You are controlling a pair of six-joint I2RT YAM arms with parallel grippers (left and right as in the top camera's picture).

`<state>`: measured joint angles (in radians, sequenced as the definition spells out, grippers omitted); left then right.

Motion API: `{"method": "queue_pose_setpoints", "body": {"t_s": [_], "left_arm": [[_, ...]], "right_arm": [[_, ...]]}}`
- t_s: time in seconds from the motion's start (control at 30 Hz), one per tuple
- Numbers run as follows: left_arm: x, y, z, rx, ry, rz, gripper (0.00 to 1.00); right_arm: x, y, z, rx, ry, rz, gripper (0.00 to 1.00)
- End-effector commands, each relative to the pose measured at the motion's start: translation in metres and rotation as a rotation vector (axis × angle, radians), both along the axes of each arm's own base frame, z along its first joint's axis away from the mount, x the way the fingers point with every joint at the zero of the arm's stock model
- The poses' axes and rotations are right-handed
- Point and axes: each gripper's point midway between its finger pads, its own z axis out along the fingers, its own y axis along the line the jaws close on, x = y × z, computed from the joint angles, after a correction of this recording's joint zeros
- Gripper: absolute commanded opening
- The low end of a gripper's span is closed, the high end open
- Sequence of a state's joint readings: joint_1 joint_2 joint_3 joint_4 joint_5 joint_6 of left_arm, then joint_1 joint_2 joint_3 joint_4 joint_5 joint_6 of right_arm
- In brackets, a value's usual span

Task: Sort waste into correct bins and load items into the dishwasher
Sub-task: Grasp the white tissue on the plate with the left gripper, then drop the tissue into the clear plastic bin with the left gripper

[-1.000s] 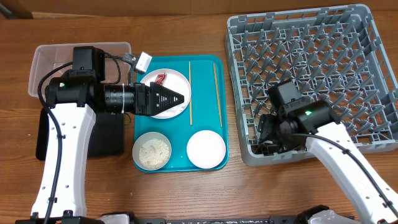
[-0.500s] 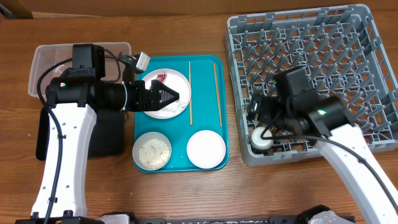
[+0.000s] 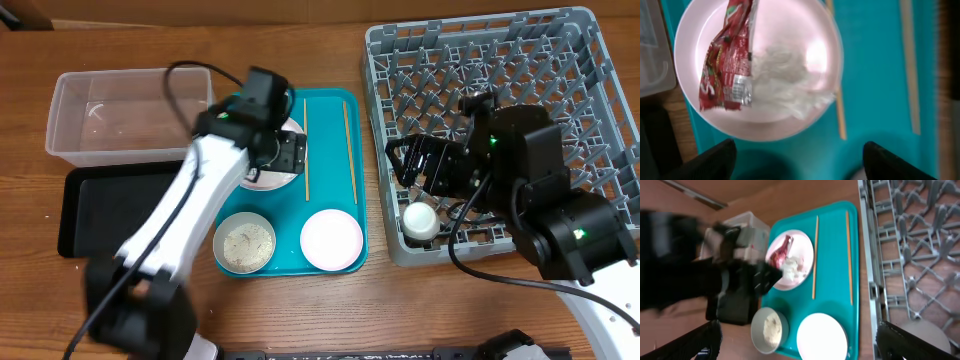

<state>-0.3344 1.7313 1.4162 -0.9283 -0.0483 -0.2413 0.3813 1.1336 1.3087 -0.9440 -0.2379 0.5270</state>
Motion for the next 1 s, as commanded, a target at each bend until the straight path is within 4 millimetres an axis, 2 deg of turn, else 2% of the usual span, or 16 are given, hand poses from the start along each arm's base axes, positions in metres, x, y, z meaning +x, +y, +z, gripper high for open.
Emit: {"method": "queue_pose_setpoints", "body": {"t_s": [0.0, 0.1, 0.2, 0.27, 0.33, 0.37, 0.4, 0.5, 0.53, 0.57, 0.67, 0.77, 0.87, 0.97], "left_arm": [[0.021, 0.017, -0.038, 0.117, 0.014, 0.068, 0.8], [0.026, 0.01, -0.065, 0.096, 0.055, 0.053, 0.77], [0.022, 0.007, -0.09, 0.101, 0.114, 0.042, 0.7], [0.019, 0.008, -0.105, 0.114, 0.151, 0.041, 0.52], [0.017, 0.01, -0.113, 0.121, 0.173, 0.043, 0.2], [0.017, 0.01, -0.113, 0.118, 0.174, 0.05, 0.09], [0.017, 0.011, -0.11, 0.115, 0.173, 0.06, 0.04], [0.023, 0.015, -0.085, 0.101, 0.155, 0.099, 0.04], [0.03, 0.019, -0.056, 0.082, 0.123, 0.118, 0.04], [0.035, 0.023, -0.035, 0.07, 0.096, 0.132, 0.04], [0.045, 0.04, 0.016, 0.045, 0.017, 0.177, 0.04], [0.054, 0.069, 0.051, 0.042, -0.055, 0.247, 0.04], [0.057, 0.108, 0.057, 0.083, -0.08, 0.34, 0.04], [0.055, 0.144, 0.042, 0.108, -0.042, 0.422, 0.04]], "right_arm": [[-0.005, 0.002, 0.005, 0.005, -0.001, 0.02, 1.0], [-0.007, 0.001, 0.003, 0.001, 0.01, 0.02, 1.0], [-0.008, 0.001, 0.002, -0.002, 0.015, 0.02, 1.0], [-0.008, 0.001, 0.002, -0.001, 0.015, 0.02, 1.0], [-0.008, 0.001, 0.002, -0.001, 0.015, 0.02, 1.0], [-0.008, 0.001, 0.002, -0.002, 0.016, 0.02, 1.0], [-0.008, 0.001, 0.002, -0.002, 0.016, 0.02, 1.0], [-0.008, 0.001, 0.002, -0.002, 0.015, 0.02, 1.0], [-0.008, 0.001, 0.002, -0.002, 0.015, 0.02, 1.0], [-0.008, 0.001, 0.002, -0.002, 0.015, 0.02, 1.0], [-0.008, 0.001, 0.002, -0.002, 0.015, 0.019, 1.0], [-0.008, 0.001, 0.002, -0.002, 0.015, 0.019, 1.0], [-0.008, 0.001, 0.002, -0.002, 0.015, 0.019, 1.0], [-0.008, 0.001, 0.002, -0.002, 0.015, 0.019, 1.0]]}}
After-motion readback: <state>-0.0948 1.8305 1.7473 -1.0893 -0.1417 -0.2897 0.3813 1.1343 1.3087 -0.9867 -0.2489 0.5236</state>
